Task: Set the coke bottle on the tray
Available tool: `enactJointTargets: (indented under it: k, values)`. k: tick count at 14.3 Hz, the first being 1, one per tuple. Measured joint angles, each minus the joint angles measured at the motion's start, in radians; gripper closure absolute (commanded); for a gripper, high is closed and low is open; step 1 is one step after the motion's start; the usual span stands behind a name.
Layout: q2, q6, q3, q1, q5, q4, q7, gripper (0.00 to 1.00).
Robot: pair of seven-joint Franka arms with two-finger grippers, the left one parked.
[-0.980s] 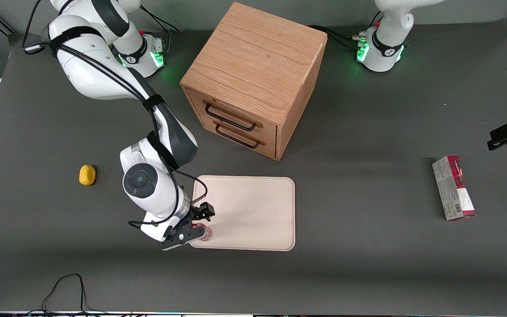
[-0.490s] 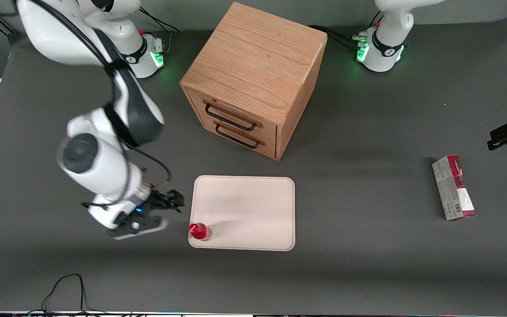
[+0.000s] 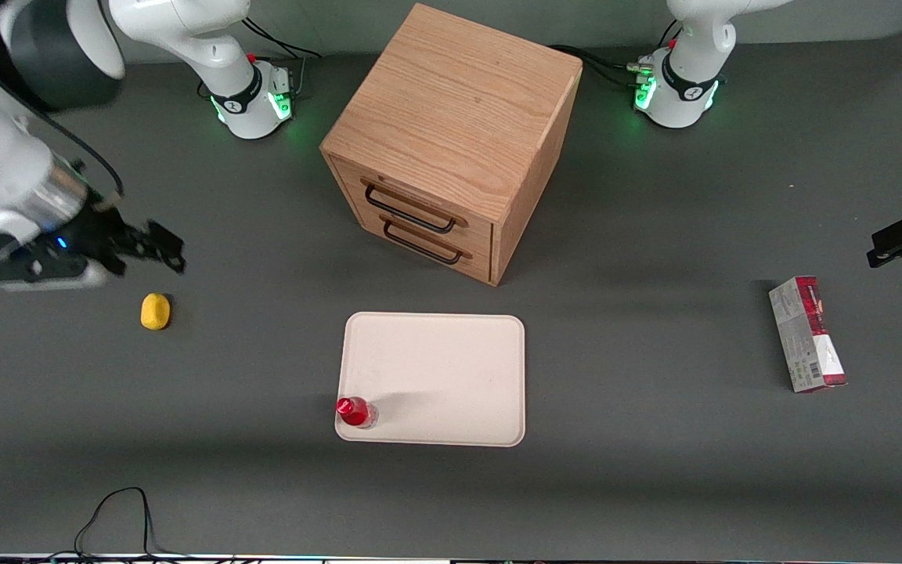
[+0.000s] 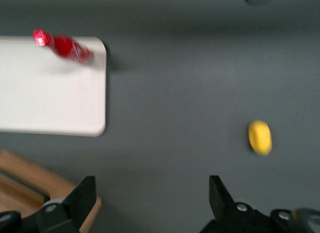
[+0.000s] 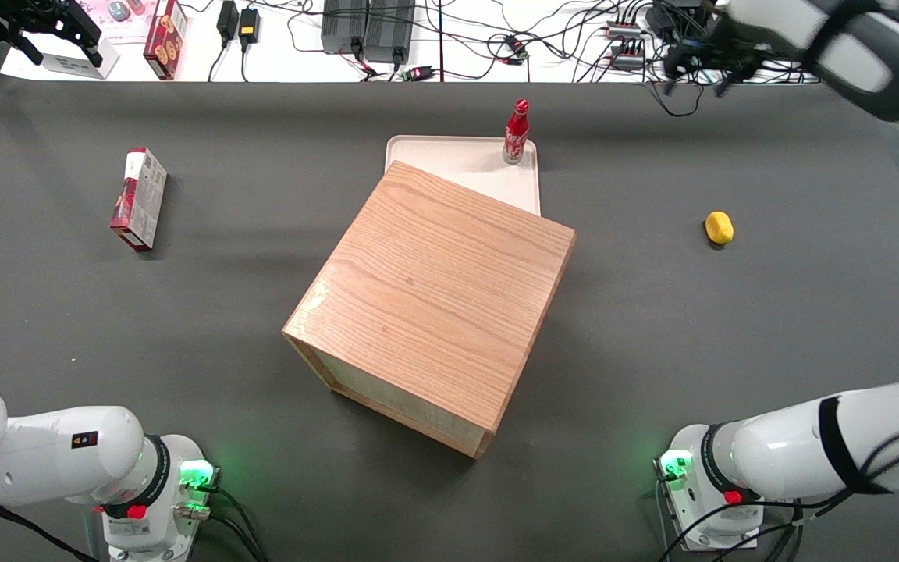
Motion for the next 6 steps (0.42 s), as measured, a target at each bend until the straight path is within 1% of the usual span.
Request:
enactJointTargets:
  k: [2, 4, 6]
  values:
    - [-0.07, -0.077, -0.007, 0.0, -0.032, -0.013, 0.0, 0.0]
    - [-0.084, -0.137, -0.007, 0.002, -0.039, 0.001, 0.0, 0.0]
    - [-0.076, -0.149, -0.006, 0.003, -0.039, 0.015, 0.0, 0.0]
